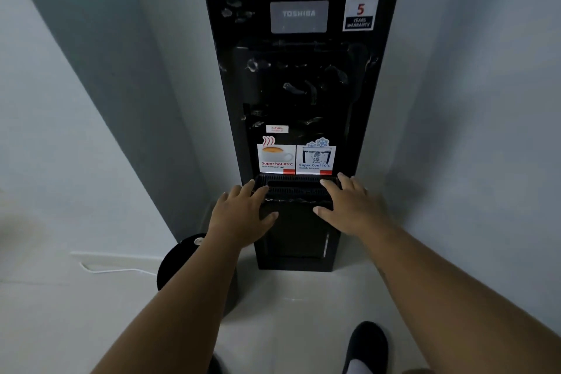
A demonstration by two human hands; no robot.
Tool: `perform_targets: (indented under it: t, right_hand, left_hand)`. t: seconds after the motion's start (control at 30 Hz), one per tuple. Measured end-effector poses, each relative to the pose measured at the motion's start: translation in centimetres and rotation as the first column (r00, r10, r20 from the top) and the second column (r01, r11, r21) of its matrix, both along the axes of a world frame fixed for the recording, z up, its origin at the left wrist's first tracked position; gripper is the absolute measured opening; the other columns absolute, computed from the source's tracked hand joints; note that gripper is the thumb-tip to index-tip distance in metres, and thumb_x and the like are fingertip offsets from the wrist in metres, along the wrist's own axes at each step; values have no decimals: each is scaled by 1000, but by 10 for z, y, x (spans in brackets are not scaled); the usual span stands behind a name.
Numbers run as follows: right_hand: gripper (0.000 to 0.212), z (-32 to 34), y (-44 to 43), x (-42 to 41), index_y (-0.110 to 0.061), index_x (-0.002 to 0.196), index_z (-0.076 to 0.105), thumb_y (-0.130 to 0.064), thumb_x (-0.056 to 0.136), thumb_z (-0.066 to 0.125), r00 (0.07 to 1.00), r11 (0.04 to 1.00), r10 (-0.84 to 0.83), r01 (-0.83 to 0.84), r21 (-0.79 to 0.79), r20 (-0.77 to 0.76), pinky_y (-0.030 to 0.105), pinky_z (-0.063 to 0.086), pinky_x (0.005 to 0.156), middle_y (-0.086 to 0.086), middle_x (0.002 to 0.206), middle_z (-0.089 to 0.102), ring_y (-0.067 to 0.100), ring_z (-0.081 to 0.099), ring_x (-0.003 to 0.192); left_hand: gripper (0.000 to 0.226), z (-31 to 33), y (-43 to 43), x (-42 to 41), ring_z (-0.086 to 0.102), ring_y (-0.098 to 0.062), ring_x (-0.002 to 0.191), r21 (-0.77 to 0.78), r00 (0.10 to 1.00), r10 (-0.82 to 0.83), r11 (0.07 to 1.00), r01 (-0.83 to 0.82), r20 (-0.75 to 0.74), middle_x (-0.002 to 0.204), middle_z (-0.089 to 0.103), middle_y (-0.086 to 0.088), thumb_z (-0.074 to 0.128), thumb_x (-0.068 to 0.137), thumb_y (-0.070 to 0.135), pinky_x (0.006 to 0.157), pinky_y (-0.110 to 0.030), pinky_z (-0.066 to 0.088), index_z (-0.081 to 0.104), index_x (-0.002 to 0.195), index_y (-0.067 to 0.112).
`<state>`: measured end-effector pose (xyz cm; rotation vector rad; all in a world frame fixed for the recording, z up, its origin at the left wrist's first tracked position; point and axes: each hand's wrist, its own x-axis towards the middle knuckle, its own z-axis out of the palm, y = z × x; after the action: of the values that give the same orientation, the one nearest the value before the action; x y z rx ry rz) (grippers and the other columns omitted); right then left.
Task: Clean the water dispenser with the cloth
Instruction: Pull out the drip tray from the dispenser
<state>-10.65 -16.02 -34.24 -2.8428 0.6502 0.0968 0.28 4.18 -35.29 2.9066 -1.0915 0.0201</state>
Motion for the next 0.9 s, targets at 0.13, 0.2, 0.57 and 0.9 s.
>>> perform_targets:
  t: [0.13,0.2,0.57,0.9]
  right_hand:
    - [69,-28,-18,36,-31,153,19,-56,95,46,1000,1000,4,-3,25,-31,51,14,119,6,164,5,30,0,150]
    - [66,-39,-25,47,-30,152,21,-56,96,44,999,999,10,-9,32,-35,50,14,118,6,163,6,30,1,150]
    - [46,-75,-55,77,-20,138,41,-47,101,40,998,998,61,-61,23,-27,46,19,117,9,161,13,29,8,148]
    - [38,-63,-62,87,-15,126,57,-33,93,62,998,985,43,-51,168,53,34,34,103,3,148,29,22,29,133]
  left_hand:
    - [72,-21,-21,43,22,-26,148,32,999,-10,999,12,-37,163,20,-2,40,93,66,118,-49,23,21,154,32]
    - [72,-30,-30,56,22,-25,148,43,999,-25,999,27,-45,163,22,-1,42,93,64,118,-49,25,22,154,31]
    - [55,-53,-51,99,19,-27,147,136,989,-70,987,88,-130,162,20,-3,34,101,55,114,-48,31,33,149,30]
    - [47,-44,-65,118,39,-28,133,171,980,-98,977,129,-175,143,43,-7,49,99,45,105,-44,43,47,141,25]
